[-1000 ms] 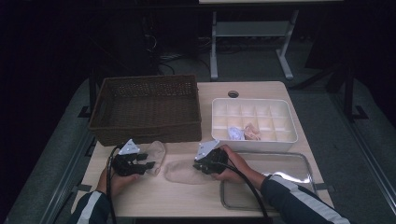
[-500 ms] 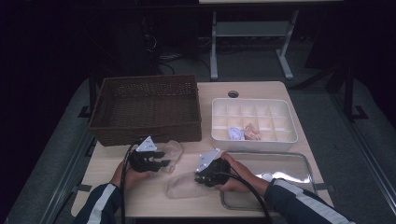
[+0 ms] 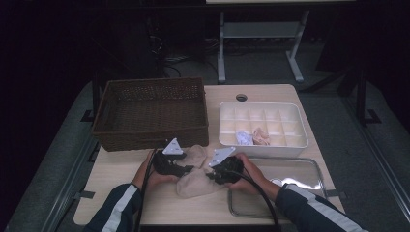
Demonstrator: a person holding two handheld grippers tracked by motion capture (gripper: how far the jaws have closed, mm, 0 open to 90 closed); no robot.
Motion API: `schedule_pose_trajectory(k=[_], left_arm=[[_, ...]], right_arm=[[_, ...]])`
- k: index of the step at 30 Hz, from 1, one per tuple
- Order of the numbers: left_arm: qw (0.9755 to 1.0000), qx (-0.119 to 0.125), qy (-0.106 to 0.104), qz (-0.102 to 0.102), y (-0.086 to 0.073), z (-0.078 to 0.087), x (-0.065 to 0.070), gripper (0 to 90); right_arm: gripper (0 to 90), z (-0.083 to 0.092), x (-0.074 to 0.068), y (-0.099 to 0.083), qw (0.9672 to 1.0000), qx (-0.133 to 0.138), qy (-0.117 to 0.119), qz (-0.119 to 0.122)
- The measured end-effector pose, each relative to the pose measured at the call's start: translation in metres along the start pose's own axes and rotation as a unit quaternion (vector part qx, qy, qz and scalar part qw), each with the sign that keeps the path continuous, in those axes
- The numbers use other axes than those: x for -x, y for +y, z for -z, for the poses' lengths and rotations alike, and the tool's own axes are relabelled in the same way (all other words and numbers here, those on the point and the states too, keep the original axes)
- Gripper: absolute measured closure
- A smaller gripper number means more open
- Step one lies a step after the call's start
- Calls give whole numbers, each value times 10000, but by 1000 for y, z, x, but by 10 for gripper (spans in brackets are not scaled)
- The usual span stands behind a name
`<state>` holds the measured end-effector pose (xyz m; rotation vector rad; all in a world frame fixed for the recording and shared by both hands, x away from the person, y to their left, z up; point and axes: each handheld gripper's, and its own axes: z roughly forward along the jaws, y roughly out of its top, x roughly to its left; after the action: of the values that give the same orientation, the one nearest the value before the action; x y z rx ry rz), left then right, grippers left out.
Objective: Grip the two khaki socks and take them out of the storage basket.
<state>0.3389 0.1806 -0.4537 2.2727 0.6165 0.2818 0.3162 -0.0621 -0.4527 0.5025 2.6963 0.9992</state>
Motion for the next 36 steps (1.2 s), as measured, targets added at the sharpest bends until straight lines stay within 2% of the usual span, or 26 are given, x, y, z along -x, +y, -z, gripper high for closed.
schedule_pose_trajectory(k=[1, 2, 3, 6, 7, 8, 11, 13, 14, 16, 18, 19, 22, 25, 27, 29, 31, 32, 33, 35, 36], left_arm=[[9999, 90, 58, 74, 0, 4, -1, 440], [9999, 90, 58, 74, 0, 4, -1, 439], [9995, 173, 153, 214, -2, 9, -4, 453], [9996, 127, 139, 190, -1, 8, -3, 489], [10000, -56, 28, -12, 1, 1, 0, 509], [9998, -160, 57, -63, 1, -3, 2, 513], [9997, -238, -33, -29, 0, -8, 1, 517], [9996, -278, -95, 31, -2, -10, -1, 531], [9996, -259, -120, 60, -3, -10, -1, 530], [9995, -270, -144, 70, -4, -9, -2, 535], [9995, -270, -144, 48, -4, -9, -3, 532], [9995, -262, -158, 47, -4, -9, -3, 533], [9995, -278, -114, 16, -4, -9, -3, 518], [9997, -245, -29, -9, -1, -7, -1, 452], [9997, -224, -39, 30, 3, -6, 0, 407], [9999, -92, -75, 47, 7, -5, 3, 397], [9999, -58, -100, 20, 15, -7, 5, 398], [9999, -73, -70, -25, 19, -9, 7, 399], [9999, -87, -37, -88, 22, -12, 8, 410], [9999, -118, -34, -116, 28, -17, 10, 469], [9998, -165, 35, -90, 32, -21, 11, 492]], right_arm=[[635, 1, 6, -1, 10000, 43, -49, -50], [635, 1, 6, -1, 10000, 43, -49, -50], [627, 4, 14, -1, 9997, 46, 60, -229], [625, 7, 16, -2, 9997, 84, 94, -215], [623, 10, 15, 0, 9999, 111, 22, -24], [617, 9, 15, 0, 9999, 120, 8, 70], [621, 6, 15, -1, 9999, 54, 85, 50], [621, -3, 11, -4, 9990, -196, 362, 151], [625, -5, 10, -6, 9986, -255, 403, 224], [624, -5, 9, -6, 9985, -227, 464, 171], [617, -3, 3, -5, 9976, -296, 578, 231], [608, -2, -5, -5, 9972, -344, 612, 253], [597, -2, -20, -2, 9968, -362, 677, 208], [550, -3, -35, 1, 9967, -366, 717, 108], [523, -1, -39, 3, 9967, -362, 713, 143], [526, 4, -35, 5, 9977, -235, 582, 246], [537, 12, -25, 5, 9978, 46, 627, 208], [544, 15, -21, 5, 9981, 163, 577, 173], [553, 19, -18, 5, 9984, 221, 504, 123], [554, 21, -11, 2, 9982, 305, 437, 278], [560, 22, -9, 1, 9984, 293, 377, 291]])
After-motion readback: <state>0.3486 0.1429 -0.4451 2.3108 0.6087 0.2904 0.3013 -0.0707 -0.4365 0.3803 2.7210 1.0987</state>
